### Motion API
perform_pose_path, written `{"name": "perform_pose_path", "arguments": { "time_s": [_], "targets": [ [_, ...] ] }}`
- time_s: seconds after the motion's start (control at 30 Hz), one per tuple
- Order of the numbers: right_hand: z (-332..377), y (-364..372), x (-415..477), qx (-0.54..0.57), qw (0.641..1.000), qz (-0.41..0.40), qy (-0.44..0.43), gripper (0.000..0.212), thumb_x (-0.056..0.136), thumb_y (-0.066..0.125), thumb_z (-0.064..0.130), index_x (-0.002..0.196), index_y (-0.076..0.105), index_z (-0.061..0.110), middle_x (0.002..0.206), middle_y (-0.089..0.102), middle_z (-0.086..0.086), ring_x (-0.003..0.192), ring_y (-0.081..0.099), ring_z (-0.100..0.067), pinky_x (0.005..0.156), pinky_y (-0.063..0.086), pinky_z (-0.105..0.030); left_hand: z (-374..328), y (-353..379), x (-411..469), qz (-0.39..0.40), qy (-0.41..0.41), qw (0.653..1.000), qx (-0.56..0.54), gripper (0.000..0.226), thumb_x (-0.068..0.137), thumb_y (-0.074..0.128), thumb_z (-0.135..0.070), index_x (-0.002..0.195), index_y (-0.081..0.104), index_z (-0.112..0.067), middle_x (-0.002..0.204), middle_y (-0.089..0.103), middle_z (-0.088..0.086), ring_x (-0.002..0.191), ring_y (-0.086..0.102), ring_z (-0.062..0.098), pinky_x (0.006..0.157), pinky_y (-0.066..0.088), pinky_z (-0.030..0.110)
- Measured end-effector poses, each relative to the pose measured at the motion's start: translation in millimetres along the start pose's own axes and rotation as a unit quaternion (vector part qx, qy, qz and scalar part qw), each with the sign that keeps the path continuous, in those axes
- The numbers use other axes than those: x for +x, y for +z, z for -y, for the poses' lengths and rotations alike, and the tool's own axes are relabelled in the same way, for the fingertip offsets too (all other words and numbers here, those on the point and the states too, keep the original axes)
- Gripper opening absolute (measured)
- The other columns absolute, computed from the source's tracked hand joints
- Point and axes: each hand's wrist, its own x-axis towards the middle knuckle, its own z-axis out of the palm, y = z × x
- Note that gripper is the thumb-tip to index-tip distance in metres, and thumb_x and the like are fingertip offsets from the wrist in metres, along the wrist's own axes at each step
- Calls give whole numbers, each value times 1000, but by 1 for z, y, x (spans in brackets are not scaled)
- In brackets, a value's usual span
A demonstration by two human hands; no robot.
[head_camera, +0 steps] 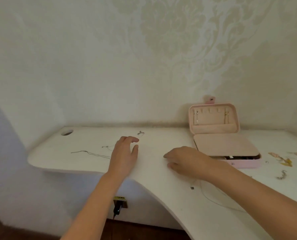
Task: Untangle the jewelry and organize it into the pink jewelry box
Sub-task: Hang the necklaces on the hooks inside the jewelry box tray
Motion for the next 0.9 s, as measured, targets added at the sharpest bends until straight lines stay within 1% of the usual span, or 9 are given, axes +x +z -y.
{"name": "perform_pose_path", "arguments": {
  "time_s": [0.1, 0.2, 0.33, 0.4, 0.5, 0.57, 0.6, 0.7, 0.9],
  "targets": [
    [17, 11, 2, -10, 1000, 28, -5, 41, 99, 37, 33, 133, 47, 13, 140, 45, -5, 127, 44, -25, 103, 36, -38, 38, -33, 7, 7, -58, 997, 51, 27, 93, 50, -9, 117, 61, -16, 123, 55, 8, 116, 50, 24, 92, 36, 27],
    [23, 19, 2, -5, 1000, -7, -4, 41, 99, 34, 35, 130, 47, 11, 137, 47, -7, 123, 46, -25, 100, 39, -39, 66, -58, 10, 31, -92, 991, 90, 26, 93, 51, -10, 116, 62, -18, 123, 56, 9, 114, 52, 24, 92, 36, 29],
    [24, 28, -4, -9, 999, -51, -10, 41, 101, 29, 34, 133, 44, 14, 138, 45, -5, 125, 43, -22, 99, 39, -39, 67, -69, -10, 72, -43, 994, 65, 22, 94, 53, -15, 112, 65, -16, 119, 57, 3, 101, 56, 13, 84, 35, 19],
    [26, 28, -7, -8, 998, -59, -11, 41, 102, 28, 34, 136, 41, 15, 140, 43, -4, 127, 41, -21, 100, 38, -38, 62, -64, -28, 90, 4, 994, 63, 28, 97, 47, -25, 119, 62, -17, 122, 56, 1, 109, 54, 14, 92, 36, 21],
    [27, 28, -7, -11, 998, -65, -12, 42, 102, 26, 34, 138, 39, 16, 142, 42, -2, 128, 40, -20, 101, 38, -37, 52, -50, -55, 126, 56, 984, 114, 67, 93, 9, -58, 140, 44, -25, 143, 40, -13, 136, 32, 9, 115, 15, 33],
    [26, 29, -7, -15, 998, -64, -14, 44, 102, 25, 35, 141, 36, 17, 146, 38, -2, 132, 37, -19, 103, 37, -36, 47, -40, -67, 149, 88, 973, 152, 86, 79, -16, -69, 147, 25, -34, 146, 20, -25, 140, 11, -2, 115, -2, 29],
    [26, 30, -6, -15, 998, -62, -15, 45, 102, 25, 35, 144, 33, 18, 150, 33, -2, 136, 33, -19, 106, 34, -34, 44, -37, -71, 156, 103, 970, 158, 86, 77, -18, -69, 147, 21, -37, 144, 14, -29, 137, 4, -7, 113, -6, 25],
    [25, 32, -5, -13, 998, -59, -15, 48, 102, 23, 36, 148, 25, 22, 156, 22, 3, 142, 25, -15, 111, 28, -29, 36, -31, -73, 164, 146, 968, 122, 72, 83, -5, -67, 143, 27, -41, 142, 16, -32, 133, 3, -14, 111, -8, 16],
    [25, 33, -6, -30, 998, -59, -17, 45, 103, 22, 30, 148, 25, 21, 154, 25, 3, 139, 29, -15, 109, 30, -30, 31, -19, -78, 115, 216, 969, 20, 62, 90, 18, -67, 130, 51, -32, 133, 41, -27, 130, 17, -17, 110, 2, 6]
  ]
}}
